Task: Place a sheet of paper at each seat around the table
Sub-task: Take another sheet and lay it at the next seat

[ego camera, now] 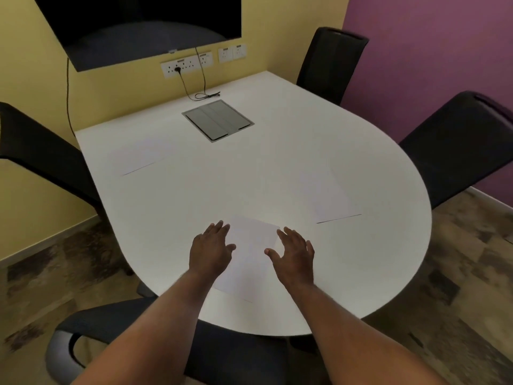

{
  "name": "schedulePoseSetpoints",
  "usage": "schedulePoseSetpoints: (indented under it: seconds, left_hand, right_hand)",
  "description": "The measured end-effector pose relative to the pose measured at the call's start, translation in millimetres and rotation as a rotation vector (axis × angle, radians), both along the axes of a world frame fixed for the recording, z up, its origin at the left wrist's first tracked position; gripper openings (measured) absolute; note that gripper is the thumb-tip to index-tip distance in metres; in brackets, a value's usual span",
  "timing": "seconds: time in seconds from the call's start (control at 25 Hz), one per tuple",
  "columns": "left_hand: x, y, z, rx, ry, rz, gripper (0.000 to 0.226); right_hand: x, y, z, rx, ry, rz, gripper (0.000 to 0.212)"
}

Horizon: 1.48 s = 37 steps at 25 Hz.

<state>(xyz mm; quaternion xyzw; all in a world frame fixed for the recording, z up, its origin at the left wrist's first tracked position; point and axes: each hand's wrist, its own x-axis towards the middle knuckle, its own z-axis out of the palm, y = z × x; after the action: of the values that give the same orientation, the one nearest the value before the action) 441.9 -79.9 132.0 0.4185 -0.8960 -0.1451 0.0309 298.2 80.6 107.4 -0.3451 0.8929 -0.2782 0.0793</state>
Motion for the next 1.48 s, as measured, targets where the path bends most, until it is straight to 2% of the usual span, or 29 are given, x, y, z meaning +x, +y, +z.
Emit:
schedulePoseSetpoints:
  seconds: [0.36, 0.52, 0.76, 1.08, 1.48]
  left_hand:
    - [-30, 46, 55, -0.013, 0.147, 0.044, 0.053]
    - [-71, 77, 65, 0.026, 0.187, 0.117, 0.045]
    - [-161, 143, 64, 0.110, 0.241, 0.218, 0.034]
    - [-264, 219, 59, 0.148, 0.232, 0.244, 0.036]
    - [-352, 202, 13, 0.231, 0.154, 0.352, 0.046]
  right_hand:
    - [-21, 45, 56, -0.101, 0.034, 0.014, 0.063]
    - [-54, 69, 65, -0.140, -0.024, 0.006, 0.061]
    - [-137, 116, 68, -0.154, -0.065, 0.095, 0.055]
    - [-254, 184, 68, -0.086, -0.062, 0.099, 0.053]
    - [-355, 173, 30, 0.014, -0.137, 0.153, 0.057]
